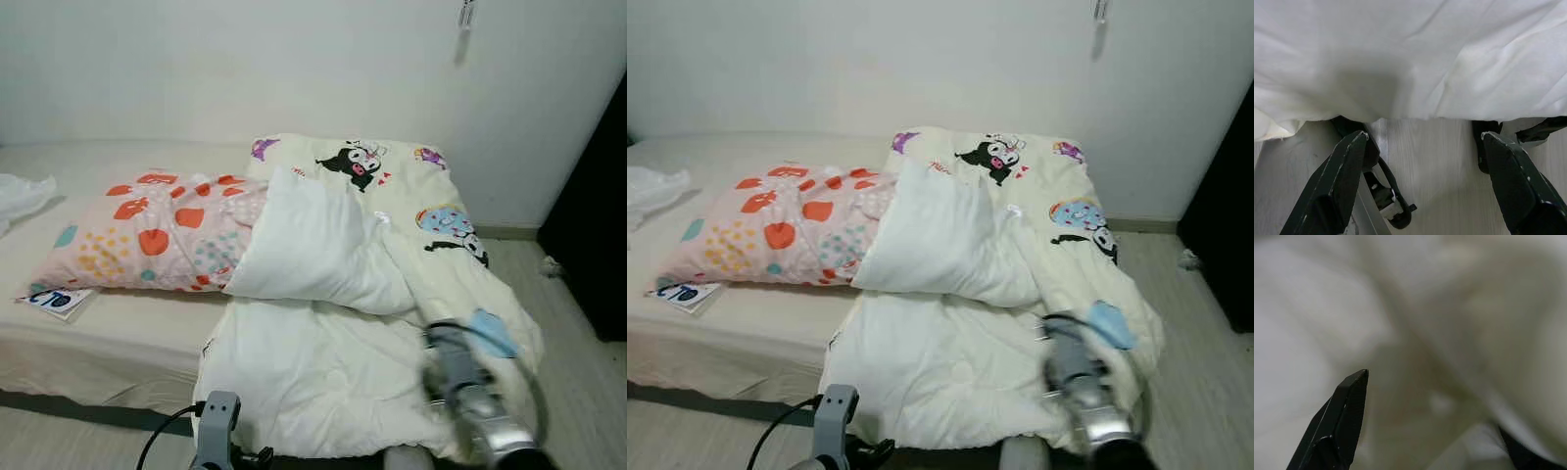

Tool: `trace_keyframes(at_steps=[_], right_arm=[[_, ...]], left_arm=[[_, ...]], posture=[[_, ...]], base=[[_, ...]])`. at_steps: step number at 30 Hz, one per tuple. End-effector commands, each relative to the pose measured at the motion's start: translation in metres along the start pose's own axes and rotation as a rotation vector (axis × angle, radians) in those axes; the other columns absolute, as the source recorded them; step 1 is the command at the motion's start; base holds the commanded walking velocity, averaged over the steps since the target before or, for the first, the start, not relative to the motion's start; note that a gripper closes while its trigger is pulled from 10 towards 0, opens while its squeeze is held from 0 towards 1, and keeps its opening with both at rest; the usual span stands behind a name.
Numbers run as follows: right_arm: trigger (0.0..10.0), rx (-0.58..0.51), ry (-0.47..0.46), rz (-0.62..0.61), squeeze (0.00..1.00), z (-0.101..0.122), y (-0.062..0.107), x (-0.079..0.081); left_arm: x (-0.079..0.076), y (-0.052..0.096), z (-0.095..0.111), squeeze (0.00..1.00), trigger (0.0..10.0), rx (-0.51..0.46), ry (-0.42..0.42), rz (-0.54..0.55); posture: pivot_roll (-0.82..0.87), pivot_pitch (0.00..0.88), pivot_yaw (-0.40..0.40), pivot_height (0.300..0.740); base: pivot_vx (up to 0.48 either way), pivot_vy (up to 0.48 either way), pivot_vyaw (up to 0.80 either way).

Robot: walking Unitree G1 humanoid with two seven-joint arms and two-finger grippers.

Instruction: Clean up the room

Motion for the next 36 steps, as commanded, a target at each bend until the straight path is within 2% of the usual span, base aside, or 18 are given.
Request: trace_keyframes(at_steps=[1, 5, 8, 10, 12, 13, 14, 15, 17, 21, 23, 26, 30, 31, 32, 33, 34, 36], right_arm=[[10.0, 0.024, -0.039, -0.022, 0.00, -0.010, 0.000, 0.000], [10.0, 0.060, -0.072, -0.219, 0.00, -0.030, 0.003, -0.046], [10.0, 0.087, -0.089, -0.270, 0.00, -0.042, 0.005, -0.053], [10.0, 0.114, -0.098, -0.279, 0.00, -0.050, 0.008, -0.051], [10.0, 0.193, -0.156, -0.265, 0.00, -0.074, 0.016, -0.036], [10.0, 0.193, -0.156, -0.265, 0.00, -0.074, 0.016, -0.036], [10.0, 0.255, -0.201, -0.243, 0.00, -0.092, 0.023, -0.022], [10.0, 0.255, -0.201, -0.243, 0.00, -0.092, 0.023, -0.022], [10.0, 0.390, -0.271, -0.219, 0.00, -0.130, 0.041, 0.003], [10.0, 0.412, -0.274, -0.187, 0.00, -0.136, 0.045, 0.013], [10.0, 0.408, -0.269, -0.163, 0.00, -0.134, 0.044, 0.017], [10.0, 0.288, -0.132, -0.022, 0.00, -0.101, 0.036, 0.037], [10.0, 0.195, -0.086, 0.029, 0.00, -0.078, 0.033, 0.043], [10.0, 0.085, -0.039, 0.105, 0.00, -0.056, 0.032, 0.053], [10.0, 0.085, -0.039, 0.105, 0.00, -0.056, 0.032, 0.053], [10.0, -0.036, -0.025, 0.232, 0.00, -0.032, 0.037, 0.070], [10.0, -0.036, -0.025, 0.232, 0.00, -0.032, 0.037, 0.070], [10.0, -0.279, 0.007, 0.582, 0.00, 0.009, 0.069, 0.111]], left_arm=[[0.005, 0.001, 0.004, 0.00, 10.0, -0.005, -0.015, 0.008], [0.001, -0.001, 0.007, 0.00, 10.0, -0.007, -0.021, -0.001], [-0.001, -0.002, 0.007, 0.00, 10.0, -0.005, -0.024, -0.005], [-0.002, -0.002, 0.007, 0.00, 10.0, -0.004, -0.025, -0.007], [-0.004, -0.003, 0.008, 0.00, 10.0, -0.003, -0.026, -0.010], [-0.004, -0.003, 0.008, 0.00, 10.0, -0.003, -0.026, -0.010], [-0.004, -0.003, 0.008, 0.00, 10.0, -0.004, -0.025, -0.012], [-0.004, -0.003, 0.008, 0.00, 10.0, -0.004, -0.025, -0.012], [-0.006, -0.004, 0.009, 0.00, 10.0, -0.005, -0.026, -0.016], [-0.005, -0.004, 0.010, 0.00, 10.0, -0.002, -0.030, -0.016], [-0.006, -0.004, 0.010, 0.00, 10.0, 0.000, -0.033, -0.016], [-0.007, -0.005, 0.012, 0.00, 10.0, 0.002, -0.038, -0.018], [-0.009, -0.006, 0.013, 0.00, 10.0, -0.002, -0.037, -0.022], [-0.009, -0.006, 0.014, 0.00, 10.0, -0.003, -0.037, -0.022], [-0.009, -0.006, 0.014, 0.00, 10.0, -0.003, -0.037, -0.022], [-0.009, -0.006, 0.014, 0.00, 10.0, -0.004, -0.035, -0.020], [-0.009, -0.006, 0.014, 0.00, 10.0, -0.004, -0.035, -0.020], [-0.007, -0.005, 0.012, 0.00, 10.0, -0.001, -0.031, -0.014]], posture=[[-0.13, 0.080, 0.068, 0.560], [-0.16, 0.074, 0.077, 0.560], [-0.18, 0.071, 0.075, 0.560], [-0.18, 0.069, 0.073, 0.560], [-0.18, 0.066, 0.070, 0.560], [-0.18, 0.066, 0.070, 0.560], [-0.18, 0.064, 0.069, 0.560], [-0.18, 0.064, 0.069, 0.560], [-0.19, 0.065, 0.074, 0.560], [-0.20, 0.064, 0.081, 0.560], [-0.21, 0.063, 0.083, 0.560], [-0.21, 0.055, 0.083, 0.560], [-0.21, 0.052, 0.082, 0.560], [-0.20, 0.049, 0.079, 0.560], [-0.20, 0.049, 0.079, 0.560], [-0.20, 0.048, 0.077, 0.560], [-0.20, 0.048, 0.077, 0.560], [-0.20, 0.045, 0.075, 0.560]], base=[[0.000, 0.000, 0.00], [0.000, 0.000, 0.00], [0.000, 0.000, 0.00], [0.000, 0.000, 0.00], [0.000, 0.000, 0.00], [0.000, 0.000, 0.00], [0.000, 0.000, 0.00], [0.000, 0.000, 0.00], [0.000, 0.000, 0.00], [0.000, 0.000, 0.00], [0.000, 0.000, 0.00], [0.000, 0.000, 0.00], [0.000, 0.000, 0.00], [0.000, 0.000, 0.00], [0.000, 0.000, 0.00], [0.000, 0.000, 0.00], [0.000, 0.000, 0.00], [0.000, 0.000, 0.00]])
Point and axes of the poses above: a point about 5 cm out from each wrist's last joint towards the gripper, its own y axis pointing back from the gripper into the wrist, its own z axis along the axis of the wrist's last joint, x = y × z, the point moved 3 cm from there along -y, pointing out of the wrist towards the gripper, and after that the axes turned 13 degrees about y, right-handed, at the moved point
